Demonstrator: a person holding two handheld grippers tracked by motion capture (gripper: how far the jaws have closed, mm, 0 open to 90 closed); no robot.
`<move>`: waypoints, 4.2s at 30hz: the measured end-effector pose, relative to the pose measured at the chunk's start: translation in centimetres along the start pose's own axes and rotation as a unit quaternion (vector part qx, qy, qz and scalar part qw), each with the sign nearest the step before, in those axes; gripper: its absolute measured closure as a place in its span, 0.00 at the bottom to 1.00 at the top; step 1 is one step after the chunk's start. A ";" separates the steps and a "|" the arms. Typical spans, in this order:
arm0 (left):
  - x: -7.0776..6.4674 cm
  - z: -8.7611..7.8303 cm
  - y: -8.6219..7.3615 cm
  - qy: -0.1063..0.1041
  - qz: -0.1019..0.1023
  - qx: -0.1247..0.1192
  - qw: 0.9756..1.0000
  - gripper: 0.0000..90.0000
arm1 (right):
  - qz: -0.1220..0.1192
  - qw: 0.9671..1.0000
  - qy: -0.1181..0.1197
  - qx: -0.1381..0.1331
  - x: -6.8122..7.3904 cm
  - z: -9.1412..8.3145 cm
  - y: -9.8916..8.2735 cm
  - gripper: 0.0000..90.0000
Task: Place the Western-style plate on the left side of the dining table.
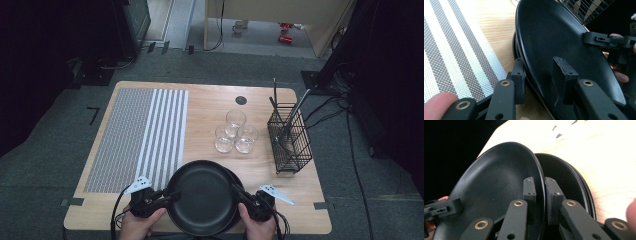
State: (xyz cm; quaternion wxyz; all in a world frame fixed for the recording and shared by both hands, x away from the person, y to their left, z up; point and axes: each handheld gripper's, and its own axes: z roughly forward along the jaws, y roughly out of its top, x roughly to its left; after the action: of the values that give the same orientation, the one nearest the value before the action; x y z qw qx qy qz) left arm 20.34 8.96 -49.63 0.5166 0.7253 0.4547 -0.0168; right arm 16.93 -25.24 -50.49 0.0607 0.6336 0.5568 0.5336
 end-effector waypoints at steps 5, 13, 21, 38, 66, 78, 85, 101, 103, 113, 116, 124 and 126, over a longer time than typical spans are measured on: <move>-0.1 -0.3 0.3 -0.014 0.004 -0.010 1.000 0.75 | -0.006 1.000 0.008 -0.019 0.4 -0.5 0.1 0.92; -0.1 -0.5 0.7 -0.019 0.002 -0.024 1.000 0.78 | 0.005 0.999 0.017 -0.032 0.7 -0.8 0.6 0.92; -0.1 -0.8 1.2 -0.030 0.000 -0.030 0.999 0.80 | 0.003 0.999 0.023 -0.039 1.1 -0.9 1.1 0.92; 0.4 -2.0 3.1 -0.032 0.008 -0.041 0.999 0.81 | -0.001 0.999 0.030 -0.043 2.7 -0.3 2.7 0.91; 4.3 -5.0 5.0 -0.011 -0.011 -0.054 0.998 0.80 | -0.002 0.999 0.046 -0.018 5.9 4.7 4.3 0.91; 6.1 -6.2 5.8 -0.004 -0.022 -0.064 0.998 0.80 | -0.014 0.998 0.052 -0.013 7.6 6.9 5.2 0.92; 6.9 -6.7 6.3 0.005 -0.025 -0.073 0.997 0.80 | -0.011 0.998 0.058 -0.007 8.1 8.2 5.6 0.92; 9.2 -7.2 7.2 0.014 -0.035 -0.081 0.996 0.79 | -0.015 0.998 0.059 0.003 9.3 11.0 6.5 0.92; 9.5 -7.2 7.3 0.015 -0.038 -0.081 0.996 0.79 | -0.012 0.998 0.060 0.006 9.3 11.3 6.5 0.92; 10.9 -7.2 7.9 0.022 -0.046 -0.085 0.995 0.79 | -0.009 0.998 0.061 0.015 9.6 13.4 7.1 0.92; 11.4 -7.2 8.2 0.025 -0.047 -0.088 0.995 0.79 | -0.008 0.998 0.061 0.016 9.7 13.8 7.3 0.92; 12.3 -7.4 9.0 0.028 -0.047 -0.086 0.995 0.79 | -0.009 0.998 0.062 0.018 10.1 15.0 7.9 0.92; 12.5 -7.4 9.3 0.029 -0.047 -0.084 0.995 0.79 | -0.008 0.998 0.062 0.021 10.3 15.2 8.1 0.92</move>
State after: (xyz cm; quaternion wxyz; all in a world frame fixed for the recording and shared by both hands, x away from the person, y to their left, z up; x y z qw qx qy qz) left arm 30.65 22.18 -45.56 0.5611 0.6569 0.5032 0.0182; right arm 31.49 -12.46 -45.25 0.0171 0.5959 0.5755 0.5598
